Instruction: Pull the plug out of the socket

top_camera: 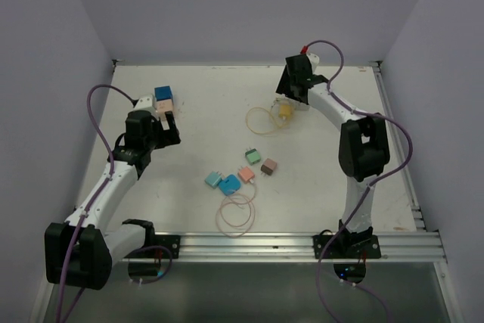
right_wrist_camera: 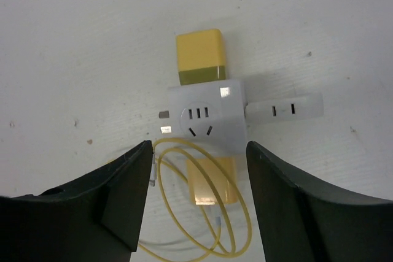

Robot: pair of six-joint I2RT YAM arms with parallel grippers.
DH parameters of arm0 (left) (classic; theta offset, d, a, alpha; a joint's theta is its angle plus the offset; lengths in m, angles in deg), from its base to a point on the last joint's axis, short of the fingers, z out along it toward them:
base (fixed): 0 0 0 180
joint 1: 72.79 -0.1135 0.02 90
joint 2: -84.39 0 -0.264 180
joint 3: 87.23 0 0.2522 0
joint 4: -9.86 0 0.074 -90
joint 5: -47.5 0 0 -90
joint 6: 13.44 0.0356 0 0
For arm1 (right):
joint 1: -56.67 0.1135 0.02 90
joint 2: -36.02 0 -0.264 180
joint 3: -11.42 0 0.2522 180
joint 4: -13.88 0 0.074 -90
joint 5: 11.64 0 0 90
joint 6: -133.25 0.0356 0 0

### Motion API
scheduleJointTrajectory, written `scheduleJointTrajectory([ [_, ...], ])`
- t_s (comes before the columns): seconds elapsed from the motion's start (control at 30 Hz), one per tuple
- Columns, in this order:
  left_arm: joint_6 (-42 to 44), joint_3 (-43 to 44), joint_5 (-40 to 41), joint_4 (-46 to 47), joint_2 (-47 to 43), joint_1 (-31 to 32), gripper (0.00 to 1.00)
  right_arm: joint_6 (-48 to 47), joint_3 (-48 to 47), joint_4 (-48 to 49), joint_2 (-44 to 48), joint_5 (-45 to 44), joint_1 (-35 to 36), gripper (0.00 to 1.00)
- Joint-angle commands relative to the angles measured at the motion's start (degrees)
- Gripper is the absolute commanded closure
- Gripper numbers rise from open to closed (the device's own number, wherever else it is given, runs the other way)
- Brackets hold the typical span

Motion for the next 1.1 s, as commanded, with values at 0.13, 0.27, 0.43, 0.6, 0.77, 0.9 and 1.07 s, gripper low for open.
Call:
scheduleJointTrajectory([
  [0.13, -0.2, 1.8, -0.8, 3.1, 0.1, 0.3, 0.00, 1.4, -8.4, -0.8, -6.0, 0.6, 0.1, 0.49],
  [0.27, 0.0, 1.7, -1.0, 3.2, 0.1, 0.2, 0.00, -0.2, -6.5, -0.2, -5.4, 6.1, 0.4, 0.54],
  [0.43, -0.1, 1.6, -1.3, 3.4, 0.2, 0.2, 0.01, -2.8, -3.1, 1.0, -3.5, 13.5, 0.8, 0.57],
  [0.6, -0.1, 1.5, -2.0, 3.4, 0.5, 0.2, 0.00, -5.3, -0.2, 1.0, -2.1, 21.0, 1.5, 0.58],
  [0.77, -0.2, 1.5, -2.3, 3.4, 0.5, 0.2, 0.01, -10.3, 0.1, -2.3, -0.5, 25.3, 4.2, 0.60],
  [0.9, -0.2, 1.4, -2.8, 3.5, 0.6, 0.2, 0.00, -12.4, 0.7, -4.5, 2.4, 24.8, 5.7, 0.60],
  [1.07, -0.3, 1.3, -3.3, 3.5, 0.7, 0.2, 0.00, -10.5, 5.3, -2.0, 8.7, 13.1, 5.8, 0.49],
])
